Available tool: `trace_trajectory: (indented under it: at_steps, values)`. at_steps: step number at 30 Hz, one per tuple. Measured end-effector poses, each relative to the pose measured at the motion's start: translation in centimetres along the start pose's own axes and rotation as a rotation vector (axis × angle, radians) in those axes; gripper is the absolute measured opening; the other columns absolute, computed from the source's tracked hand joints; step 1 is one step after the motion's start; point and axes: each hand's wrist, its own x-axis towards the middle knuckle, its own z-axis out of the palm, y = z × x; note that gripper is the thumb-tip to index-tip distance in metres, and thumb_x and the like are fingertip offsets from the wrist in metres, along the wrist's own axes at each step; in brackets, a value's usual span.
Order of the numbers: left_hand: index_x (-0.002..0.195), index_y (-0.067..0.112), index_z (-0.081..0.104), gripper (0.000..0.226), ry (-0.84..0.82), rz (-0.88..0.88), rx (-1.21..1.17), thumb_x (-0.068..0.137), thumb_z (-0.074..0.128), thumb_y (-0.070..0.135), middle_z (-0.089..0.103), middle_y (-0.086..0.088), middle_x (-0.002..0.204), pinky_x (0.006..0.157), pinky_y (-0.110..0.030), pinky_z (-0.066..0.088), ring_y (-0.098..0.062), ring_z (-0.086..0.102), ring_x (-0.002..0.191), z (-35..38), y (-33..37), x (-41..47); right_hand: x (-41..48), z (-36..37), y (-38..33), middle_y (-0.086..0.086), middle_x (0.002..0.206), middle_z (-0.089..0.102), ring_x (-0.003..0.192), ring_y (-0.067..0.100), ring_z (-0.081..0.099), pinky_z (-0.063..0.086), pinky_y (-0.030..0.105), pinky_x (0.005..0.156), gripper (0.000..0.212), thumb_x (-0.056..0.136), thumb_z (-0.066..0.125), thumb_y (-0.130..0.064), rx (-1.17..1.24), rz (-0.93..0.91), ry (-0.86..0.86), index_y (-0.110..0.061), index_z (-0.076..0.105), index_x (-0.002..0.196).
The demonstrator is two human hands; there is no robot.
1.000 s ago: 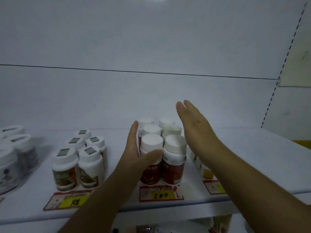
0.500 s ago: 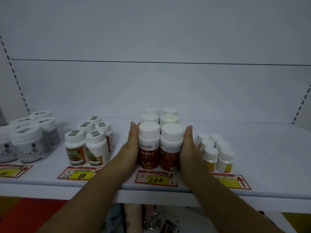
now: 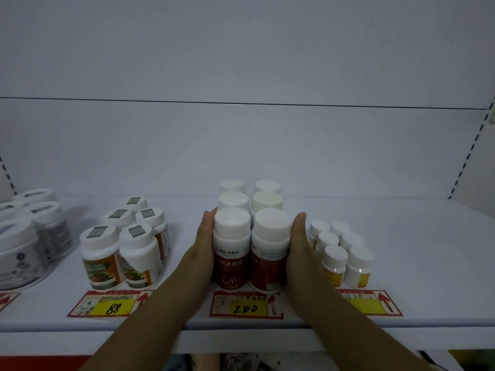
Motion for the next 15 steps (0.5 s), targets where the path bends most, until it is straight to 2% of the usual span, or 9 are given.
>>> trace_trajectory:
  at_steps: [2, 4, 5, 6, 7, 9, 10, 12, 15]
  values:
    - [0.105, 0.047, 0.067, 0.063, -0.007, 0.017, -0.072, 0.059, 0.04, 0.082, 0.068, 0.003, 0.118, 0.104, -0.047, 0.039, -0.021, 0.058, 0.116, -0.3, 0.3, 0.2, 0.3, 0.1, -0.3, -0.003, 0.112, 0.071, 0.105, 0.018, 0.063, 0.05, 0.041, 0.092, 0.067, 0.083, 0.017, -0.075, 0.009, 0.042, 0.042, -0.036, 0.064, 0.111]
    - [0.131, 0.04, 0.052, 0.086, 0.049, 0.007, -0.154, 0.058, 0.05, 0.085, 0.051, 0.007, 0.142, 0.111, -0.049, 0.031, -0.021, 0.049, 0.128, -0.6, 0.7, 0.9, 1.3, -0.2, -0.9, 0.001, 0.142, 0.051, 0.126, 0.025, 0.05, 0.038, 0.047, 0.107, 0.085, 0.074, 0.022, -0.084, 0.01, 0.065, 0.122, -0.031, 0.047, 0.136]
    - [0.138, 0.037, 0.043, 0.091, 0.104, -0.028, -0.185, 0.06, 0.05, 0.083, 0.043, 0.008, 0.148, 0.112, -0.049, 0.029, -0.021, 0.044, 0.133, -0.6, 1.2, 1.3, 2.0, -0.4, -1.5, 0.0, 0.148, 0.043, 0.13, 0.025, 0.045, 0.036, 0.045, 0.108, 0.084, 0.079, 0.025, -0.08, 0.032, 0.064, 0.155, -0.027, 0.037, 0.143]
    - [0.142, 0.034, 0.037, 0.087, 0.138, -0.059, -0.22, 0.067, 0.047, 0.077, 0.04, 0.007, 0.15, 0.112, -0.049, 0.029, -0.022, 0.042, 0.134, -0.5, 1.6, 1.6, 2.1, -0.3, -2.4, -0.001, 0.146, 0.043, 0.125, 0.024, 0.049, 0.039, 0.041, 0.103, 0.078, 0.085, 0.028, -0.072, 0.081, 0.062, 0.17, -0.022, 0.034, 0.145]
    - [0.144, 0.03, 0.036, 0.08, 0.139, -0.092, -0.252, 0.076, 0.045, 0.071, 0.041, 0.004, 0.149, 0.111, -0.049, 0.032, -0.024, 0.045, 0.131, -0.3, 2.1, 1.9, 2.4, -0.2, -3.1, -0.002, 0.138, 0.05, 0.11, 0.022, 0.057, 0.044, 0.036, 0.093, 0.071, 0.09, 0.031, -0.064, 0.129, 0.065, 0.153, -0.017, 0.036, 0.143]
    - [0.135, 0.019, 0.048, 0.065, 0.099, -0.153, -0.276, 0.087, 0.041, 0.063, 0.06, -0.003, 0.133, 0.1, -0.045, 0.044, -0.028, 0.058, 0.116, 0.5, 2.9, 2.0, 2.8, 0.1, -3.7, -0.001, 0.117, 0.062, 0.086, 0.02, 0.062, 0.049, 0.037, 0.08, 0.062, 0.093, 0.037, -0.057, 0.168, 0.088, 0.134, -0.014, 0.046, 0.137]
    - [0.121, 0.015, 0.058, 0.058, 0.082, -0.158, -0.268, 0.089, 0.039, 0.059, 0.071, -0.005, 0.114, 0.089, -0.041, 0.049, -0.028, 0.064, 0.103, 0.7, 3.1, 2.0, 3.0, 0.3, -3.5, 0.003, 0.112, 0.066, 0.088, 0.023, 0.064, 0.051, 0.039, 0.083, 0.061, 0.092, 0.039, -0.058, 0.167, 0.091, 0.132, -0.015, 0.05, 0.133]
    - [0.099, 0.015, 0.069, 0.048, 0.015, -0.117, -0.246, 0.092, 0.04, 0.052, 0.077, -0.006, 0.084, 0.073, -0.036, 0.05, -0.026, 0.068, 0.085, 0.9, 3.2, 1.9, 3.6, 0.4, -2.7, 0.01, 0.111, 0.071, 0.101, 0.029, 0.066, 0.049, 0.045, 0.095, 0.059, 0.09, 0.042, -0.059, 0.194, 0.09, 0.064, -0.015, 0.06, 0.124]
    - [0.092, 0.017, 0.078, 0.047, -0.092, -0.063, -0.238, 0.093, 0.04, 0.045, 0.076, -0.009, 0.094, 0.075, -0.036, 0.05, -0.024, 0.073, 0.083, 0.6, 2.8, 2.2, 4.1, -0.1, -1.9, 0.009, 0.106, 0.073, 0.103, 0.029, 0.067, 0.046, 0.046, 0.1, 0.048, 0.091, 0.047, -0.05, 0.175, 0.04, -0.071, -0.014, 0.067, 0.116]
